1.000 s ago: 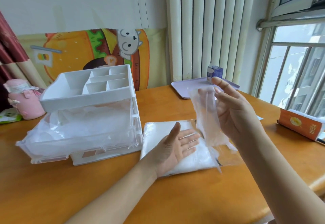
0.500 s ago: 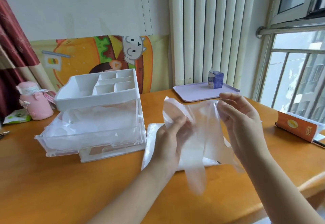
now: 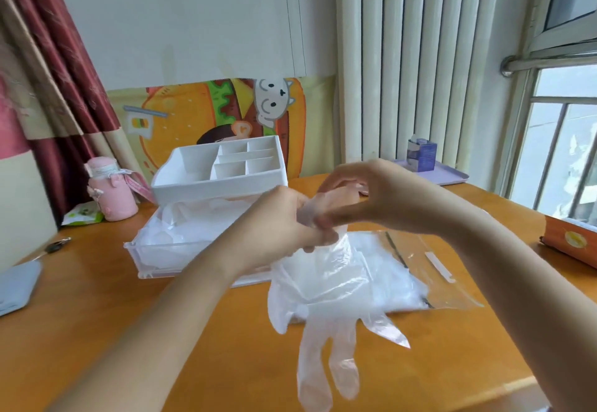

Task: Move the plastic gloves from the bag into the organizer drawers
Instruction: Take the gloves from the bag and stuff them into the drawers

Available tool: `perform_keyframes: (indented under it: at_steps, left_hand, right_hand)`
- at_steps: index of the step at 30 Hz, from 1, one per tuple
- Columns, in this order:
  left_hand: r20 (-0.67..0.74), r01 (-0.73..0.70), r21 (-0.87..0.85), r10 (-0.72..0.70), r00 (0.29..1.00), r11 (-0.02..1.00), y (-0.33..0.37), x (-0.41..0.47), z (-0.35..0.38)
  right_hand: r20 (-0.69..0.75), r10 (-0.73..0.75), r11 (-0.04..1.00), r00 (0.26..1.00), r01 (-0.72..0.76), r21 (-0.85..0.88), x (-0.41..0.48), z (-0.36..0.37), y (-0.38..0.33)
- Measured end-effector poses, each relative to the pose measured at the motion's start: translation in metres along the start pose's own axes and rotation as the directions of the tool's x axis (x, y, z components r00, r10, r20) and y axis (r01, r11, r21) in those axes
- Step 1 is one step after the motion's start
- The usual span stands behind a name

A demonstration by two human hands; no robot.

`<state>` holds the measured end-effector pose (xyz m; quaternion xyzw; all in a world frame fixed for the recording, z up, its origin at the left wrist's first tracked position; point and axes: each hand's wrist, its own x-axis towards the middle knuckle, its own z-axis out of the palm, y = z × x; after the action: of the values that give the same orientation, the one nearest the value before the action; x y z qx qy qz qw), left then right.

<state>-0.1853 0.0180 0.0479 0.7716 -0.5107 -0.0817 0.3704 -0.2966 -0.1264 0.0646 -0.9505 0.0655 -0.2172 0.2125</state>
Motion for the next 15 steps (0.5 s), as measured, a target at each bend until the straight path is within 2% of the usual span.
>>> perform_keyframes:
  at_steps: [1, 3, 6, 11, 13, 15]
  left_hand:
    - [0.006, 0.010, 0.043, -0.010, 1.000, 0.999, -0.001, -0.001, -0.007]
    - [0.006, 0.035, 0.102, -0.035, 0.999, 0.994, -0.004, -0.002, -0.020]
    - [0.001, 0.083, 0.073, -0.083, 0.997, 0.994, -0.014, -0.005, -0.038]
    - [-0.036, 0.202, -0.239, -0.216, 0.976, 0.950, -0.040, -0.014, -0.073]
    - [-0.069, 0.236, -0.358, -0.277, 0.958, 0.903, -0.050, -0.014, -0.091]
    - [-0.110, 0.254, -0.407, -0.323, 0.940, 0.878, -0.059, -0.008, -0.108]
  right_hand:
    - [0.004, 0.001, 0.998, 1.000, -0.001, -0.066, 0.007, 0.002, -0.008]
    - [0.046, -0.004, 0.997, 0.999, 0.008, -0.077, 0.018, 0.004, -0.022]
    - [0.121, -0.006, 0.998, 0.993, -0.002, 0.069, 0.036, 0.001, -0.036]
    - [0.006, 0.064, 0.880, 0.998, -0.059, 0.471, 0.066, -0.006, -0.043]
    - [-0.017, 0.116, 0.845, 0.993, -0.090, 0.528, 0.074, -0.006, -0.042]
    - [0.003, 0.143, 0.846, 0.990, -0.123, 0.519, 0.080, 0.000, -0.041]
